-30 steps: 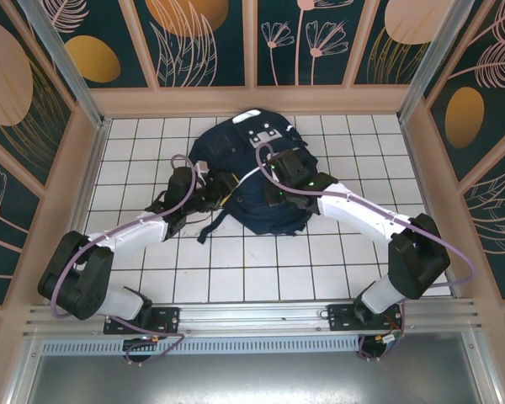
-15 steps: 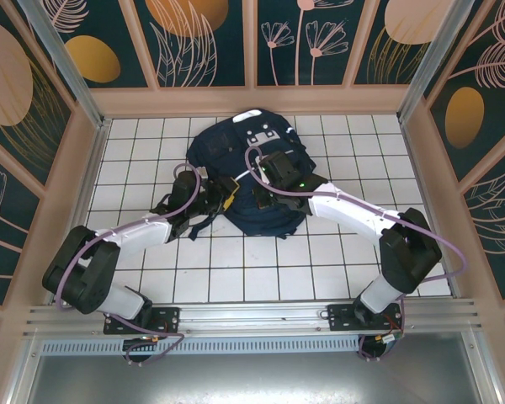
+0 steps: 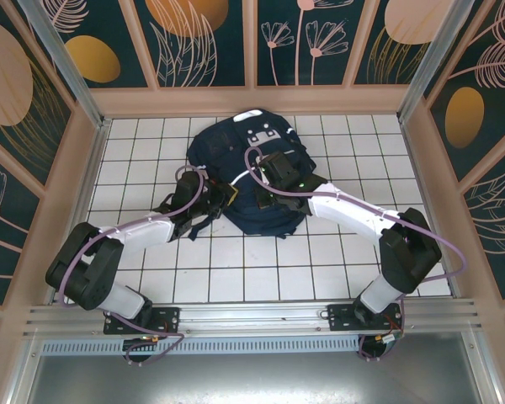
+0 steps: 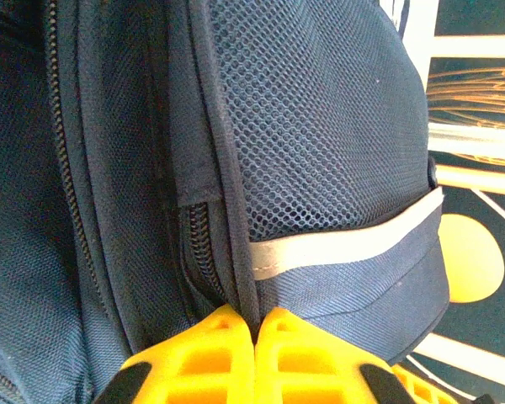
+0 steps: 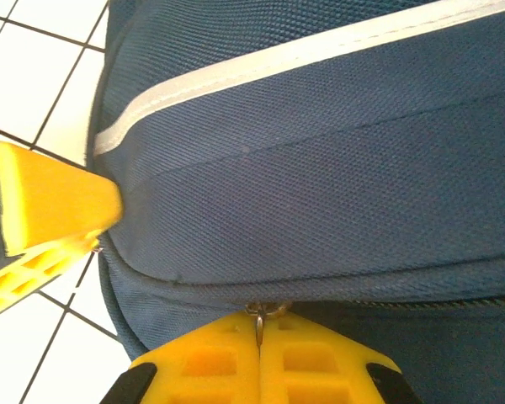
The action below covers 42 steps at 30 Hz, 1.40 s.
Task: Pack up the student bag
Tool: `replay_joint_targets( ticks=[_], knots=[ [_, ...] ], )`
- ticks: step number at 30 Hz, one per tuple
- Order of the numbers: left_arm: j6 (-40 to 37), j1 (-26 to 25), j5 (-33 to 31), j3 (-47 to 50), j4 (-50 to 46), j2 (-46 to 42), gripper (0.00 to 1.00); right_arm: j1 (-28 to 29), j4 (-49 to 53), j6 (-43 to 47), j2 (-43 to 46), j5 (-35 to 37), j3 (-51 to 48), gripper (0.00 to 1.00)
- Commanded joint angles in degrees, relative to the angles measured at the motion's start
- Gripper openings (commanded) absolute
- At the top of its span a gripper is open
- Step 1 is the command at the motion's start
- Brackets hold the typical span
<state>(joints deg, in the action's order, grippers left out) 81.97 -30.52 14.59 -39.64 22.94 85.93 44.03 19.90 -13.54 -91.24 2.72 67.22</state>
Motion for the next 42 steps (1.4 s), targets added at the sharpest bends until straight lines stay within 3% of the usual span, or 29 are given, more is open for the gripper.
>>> replay_joint_targets(
  ticks=[1,6,14,24,34,42],
  knots=[
    [-3.32,1.32,-7.23,-1.09,-4.51,0.78,0.00,-0.70,-0.52,1.12,3.53,5.85,1.02,0.00],
    [-6.39,5.79,-7.47,1.07,-5.92,-1.33,0.00,-6.32,2.75,3.64,5.85,12.13,-0.82,0.00],
    [-12.04,11.83,-7.11,0.72,-10.03,-3.31,0.00,-14.80,2.67,8.86,3.42,13.80,2.69,0.00],
    [-17.79,16.65,-4.92,-2.84,-12.68,-0.65,0.00,-20.78,-1.52,23.46,-3.47,-1.39,7.89,0.00],
    [-21.67,18.37,-5.48,-6.20,-16.03,1.97,0.00,-22.37,-8.11,37.11,-6.05,4.15,9.28,0.00],
    [-23.85,19.09,-5.79,-7.38,-18.31,2.59,0.00,-24.93,-8.57,56.75,-8.44,-13.13,10.63,0.00]
  ],
)
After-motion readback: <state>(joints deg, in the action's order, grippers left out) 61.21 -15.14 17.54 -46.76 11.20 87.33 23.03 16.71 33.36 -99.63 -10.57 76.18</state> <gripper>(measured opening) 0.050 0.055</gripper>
